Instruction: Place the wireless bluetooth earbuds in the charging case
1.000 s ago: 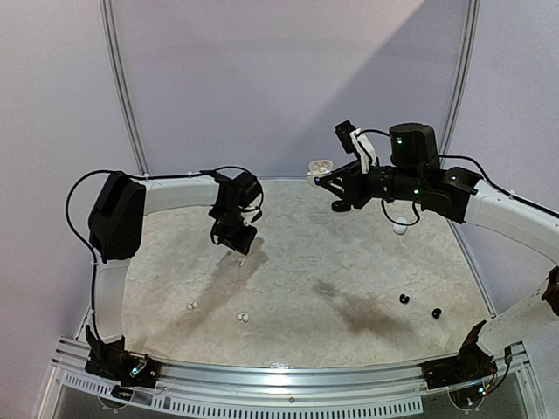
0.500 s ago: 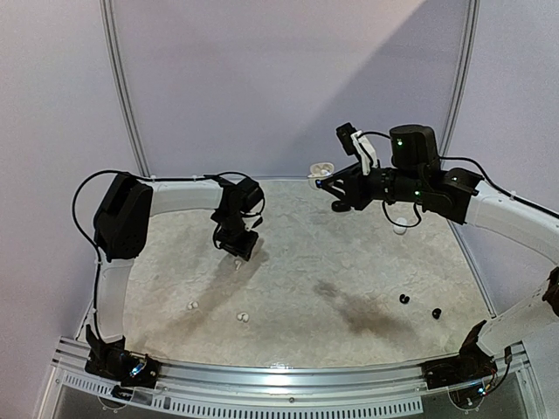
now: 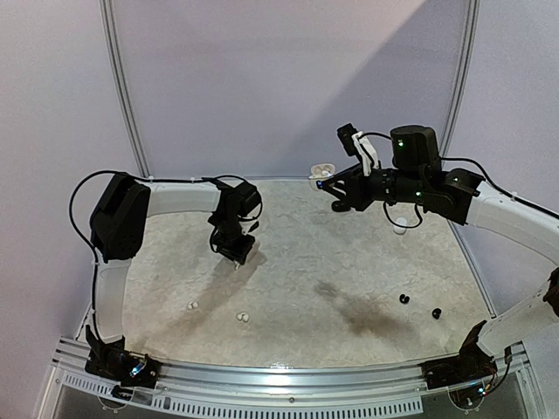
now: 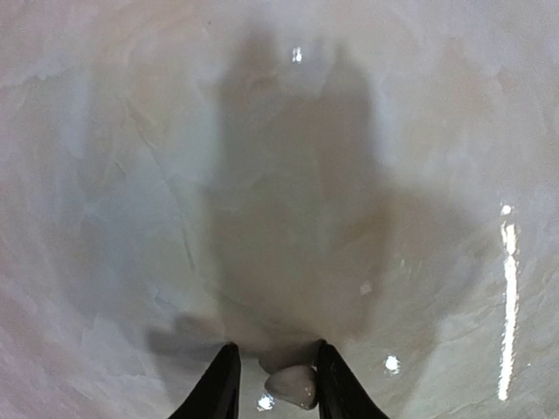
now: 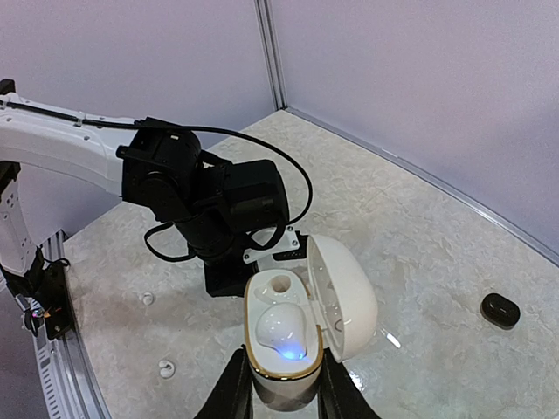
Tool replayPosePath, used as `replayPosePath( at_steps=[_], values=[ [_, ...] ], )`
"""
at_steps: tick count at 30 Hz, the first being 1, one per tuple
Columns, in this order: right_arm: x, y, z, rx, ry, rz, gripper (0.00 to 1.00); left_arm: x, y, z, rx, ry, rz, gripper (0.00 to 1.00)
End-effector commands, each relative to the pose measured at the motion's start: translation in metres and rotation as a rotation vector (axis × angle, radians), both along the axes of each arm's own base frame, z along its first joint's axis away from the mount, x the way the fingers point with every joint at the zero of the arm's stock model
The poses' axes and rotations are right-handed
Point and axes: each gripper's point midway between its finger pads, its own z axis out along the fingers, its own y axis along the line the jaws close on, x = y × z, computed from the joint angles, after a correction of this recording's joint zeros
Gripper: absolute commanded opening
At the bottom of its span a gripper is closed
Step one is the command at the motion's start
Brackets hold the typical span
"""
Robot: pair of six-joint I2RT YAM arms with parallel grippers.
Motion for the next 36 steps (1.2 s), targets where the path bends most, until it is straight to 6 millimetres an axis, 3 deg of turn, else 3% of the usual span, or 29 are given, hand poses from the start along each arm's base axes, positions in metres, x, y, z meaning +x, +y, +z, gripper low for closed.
replayPosePath(
  at_steps=[1, 10, 15, 24, 26, 29, 33, 36],
  values=[
    [-0.006, -0.006, 0.000, -0.004, 0.005, -0.003, 0.02, -0.003, 0.000, 0.002, 0.004, 0.001, -0.006, 0.29],
    [-0.006, -0.008, -0.001, -0.017, 0.001, -0.004, 0.02, -0.012, 0.002, 0.002, -0.002, 0.028, 0.013, 0.24],
    [-0.007, -0.010, -0.002, -0.022, 0.002, -0.008, 0.02, -0.010, -0.001, 0.007, -0.016, 0.018, 0.018, 0.03],
    [-0.010, -0.008, 0.008, -0.001, -0.036, 0.020, 0.02, 0.001, -0.021, 0.060, -0.147, -0.059, -0.042, 0.00],
    [-0.013, -0.005, 0.014, 0.020, -0.049, 0.046, 0.02, 0.004, -0.025, 0.079, -0.184, -0.092, -0.067, 0.00],
    [-0.022, -0.002, 0.033, 0.084, -0.083, 0.124, 0.02, 0.015, -0.035, 0.133, -0.313, -0.186, -0.106, 0.00],
    [-0.041, 0.004, 0.061, 0.142, -0.155, 0.249, 0.02, 0.026, -0.055, 0.242, -0.563, -0.427, -0.223, 0.00],
    [-0.054, 0.012, 0.074, 0.175, -0.193, 0.351, 0.01, 0.019, -0.062, 0.318, -0.734, -0.610, -0.300, 0.00]
  ],
)
